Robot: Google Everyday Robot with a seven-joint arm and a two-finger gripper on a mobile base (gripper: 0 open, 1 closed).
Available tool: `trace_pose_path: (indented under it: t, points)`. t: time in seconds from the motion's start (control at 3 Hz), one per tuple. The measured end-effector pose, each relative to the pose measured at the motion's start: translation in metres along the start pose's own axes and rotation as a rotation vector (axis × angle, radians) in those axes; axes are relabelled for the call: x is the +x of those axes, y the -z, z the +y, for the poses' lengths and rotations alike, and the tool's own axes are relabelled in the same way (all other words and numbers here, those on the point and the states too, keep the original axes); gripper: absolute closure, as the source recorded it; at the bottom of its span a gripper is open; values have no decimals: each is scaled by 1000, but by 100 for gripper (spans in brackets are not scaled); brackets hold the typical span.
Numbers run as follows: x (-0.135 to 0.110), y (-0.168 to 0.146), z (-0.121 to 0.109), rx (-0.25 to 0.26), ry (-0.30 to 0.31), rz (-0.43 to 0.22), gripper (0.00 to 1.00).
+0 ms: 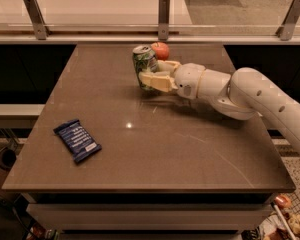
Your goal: Place green can upright
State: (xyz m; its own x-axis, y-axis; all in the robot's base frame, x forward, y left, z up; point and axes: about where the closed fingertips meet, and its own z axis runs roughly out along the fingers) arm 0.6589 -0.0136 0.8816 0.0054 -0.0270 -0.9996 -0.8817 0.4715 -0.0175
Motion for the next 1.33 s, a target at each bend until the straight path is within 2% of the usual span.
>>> trace_pose_path:
  t: [0.33, 0.67, 1.33]
  points:
    - [4, -1, 0, 3, -4, -5, 100]
    - [3, -3, 2, -1, -3, -6, 82]
    - [2, -7, 6, -10, -3, -7, 36]
